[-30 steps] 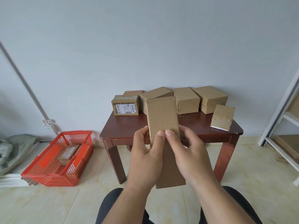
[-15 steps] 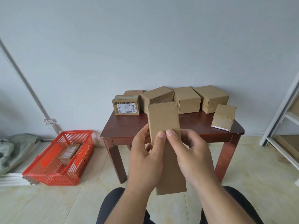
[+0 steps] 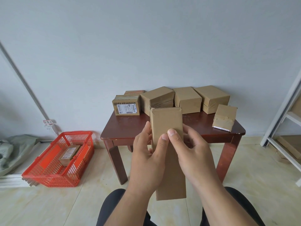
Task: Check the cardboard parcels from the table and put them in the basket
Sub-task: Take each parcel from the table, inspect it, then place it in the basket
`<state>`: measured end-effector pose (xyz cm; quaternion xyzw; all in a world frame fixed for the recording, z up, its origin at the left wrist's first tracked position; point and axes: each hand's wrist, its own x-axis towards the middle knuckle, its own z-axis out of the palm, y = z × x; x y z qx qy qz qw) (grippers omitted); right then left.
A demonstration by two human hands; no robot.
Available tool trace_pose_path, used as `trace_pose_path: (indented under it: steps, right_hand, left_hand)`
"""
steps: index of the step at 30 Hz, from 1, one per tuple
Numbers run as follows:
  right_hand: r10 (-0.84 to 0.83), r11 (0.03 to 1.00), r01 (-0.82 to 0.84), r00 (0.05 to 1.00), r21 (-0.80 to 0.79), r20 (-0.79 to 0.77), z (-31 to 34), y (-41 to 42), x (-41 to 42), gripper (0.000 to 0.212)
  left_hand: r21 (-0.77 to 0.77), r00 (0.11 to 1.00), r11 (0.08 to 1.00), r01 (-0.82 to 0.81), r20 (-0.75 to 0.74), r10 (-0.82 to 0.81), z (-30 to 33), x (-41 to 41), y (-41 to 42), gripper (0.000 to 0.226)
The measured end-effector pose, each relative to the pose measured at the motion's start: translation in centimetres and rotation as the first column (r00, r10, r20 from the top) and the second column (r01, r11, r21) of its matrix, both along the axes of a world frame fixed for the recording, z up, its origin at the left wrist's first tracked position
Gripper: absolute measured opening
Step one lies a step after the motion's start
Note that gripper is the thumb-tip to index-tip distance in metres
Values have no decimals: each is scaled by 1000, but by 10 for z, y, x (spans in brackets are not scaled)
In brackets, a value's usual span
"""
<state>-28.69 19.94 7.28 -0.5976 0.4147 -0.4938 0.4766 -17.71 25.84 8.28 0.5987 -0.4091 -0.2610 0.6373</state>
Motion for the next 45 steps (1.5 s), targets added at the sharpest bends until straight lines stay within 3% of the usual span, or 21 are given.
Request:
trace_pose_path:
  steps: [5, 8, 13, 17, 22, 25, 27, 38, 45]
  right_hand:
    - [30, 1000, -30, 999, -3, 25, -1, 5, -1, 51]
    - [10, 1000, -10, 999, 2, 49, 3, 3, 0, 39]
    - [-41, 999, 42, 998, -32, 45, 7, -6, 2, 54]
    - [-22, 999, 24, 999, -37, 48, 6, -7, 1, 53]
    - [8, 999, -7, 999, -36, 46, 7, -7, 2, 37]
    - [-1, 999, 3, 999, -47, 45, 14, -13, 3, 28]
    - [-2, 999, 5, 999, -47, 53, 20, -18, 5, 25]
    - [33, 997, -26, 994, -68, 107, 26, -22, 9, 16]
    - [-29, 999, 32, 998, -44, 51, 36, -31, 14, 35]
  left_hand:
    - [16, 1000, 1000, -25, 5, 25, 1, 7, -3, 48]
    - [15, 1000, 1000, -19, -11, 19, 0, 5, -3, 37]
    - [-1, 1000, 1000, -6, -27, 6, 1, 2, -2, 36]
    - [9, 1000, 1000, -18, -12, 18, 4, 7, -5, 36]
    - [23, 1000, 1000, -14, -26, 14, 9, 11, -10, 62]
    - [19, 999, 1000, 22, -27, -22, 17, 9, -10, 29]
    - [20, 999, 999, 30, -26, -30, 19, 9, -13, 24]
    - [31, 995, 997, -72, -73, 74, 31, 14, -26, 40]
    - [13, 994, 995, -98, -50, 98, 31, 9, -25, 38]
